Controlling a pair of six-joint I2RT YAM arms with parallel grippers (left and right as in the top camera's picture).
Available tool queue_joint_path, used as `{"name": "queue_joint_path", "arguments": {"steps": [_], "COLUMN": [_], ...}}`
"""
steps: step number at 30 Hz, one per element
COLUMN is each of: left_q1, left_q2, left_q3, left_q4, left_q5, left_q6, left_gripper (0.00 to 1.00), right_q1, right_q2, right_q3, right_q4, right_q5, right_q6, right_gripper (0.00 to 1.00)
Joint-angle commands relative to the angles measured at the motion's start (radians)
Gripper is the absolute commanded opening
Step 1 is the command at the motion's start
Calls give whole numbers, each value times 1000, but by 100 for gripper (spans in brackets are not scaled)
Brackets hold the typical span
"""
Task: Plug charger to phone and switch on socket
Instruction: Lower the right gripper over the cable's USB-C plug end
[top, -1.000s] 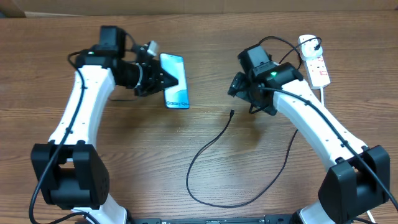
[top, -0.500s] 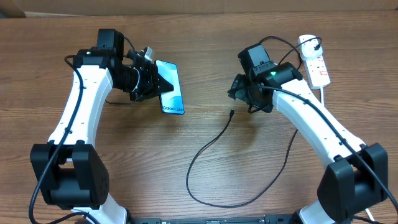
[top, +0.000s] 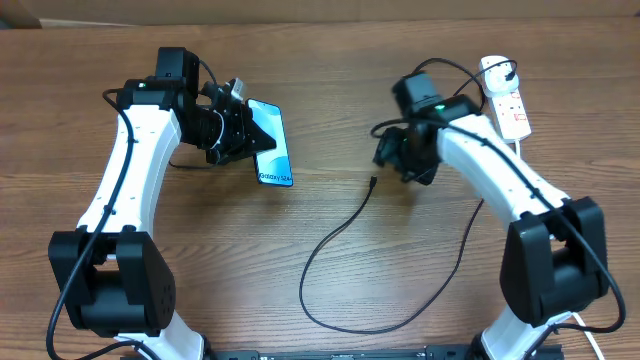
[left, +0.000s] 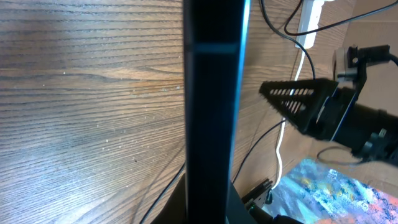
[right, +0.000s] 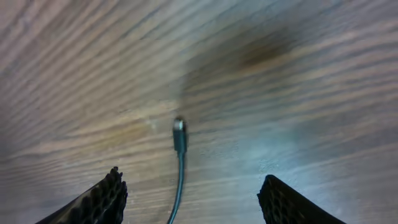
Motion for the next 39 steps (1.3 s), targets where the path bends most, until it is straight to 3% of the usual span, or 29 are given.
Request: {"name": "queue_joint_path", "arguments": {"steps": [1, 6, 9, 20, 26, 39], "left_q1": [-2, -2, -2, -2, -2, -2], "left_q2": [0, 0, 0, 0, 0, 0], "left_q3": [-1, -1, -1, -1, -1, -1], "left_q4": [0, 3, 8, 9, 8, 8], "left_q5": [20, 19, 20, 19, 20, 19], "left_q6": [5, 5, 4, 4, 4, 4], "left_gripper": [4, 4, 5, 4, 4, 4], "right_q1": [-59, -112, -114, -40, -16, 24], "right_q2": [0, 0, 0, 0, 1, 1], "right_q3": [-59, -228, -304, -323, -323, -345], "right_q4": [26, 223, 340, 365, 379, 434], "right_q5": [-117, -361, -468, -319, -235, -234], "right_q6": [-61, -61, -60, 54, 105, 102], "right_gripper": [68, 65, 58, 54, 43, 43]}}
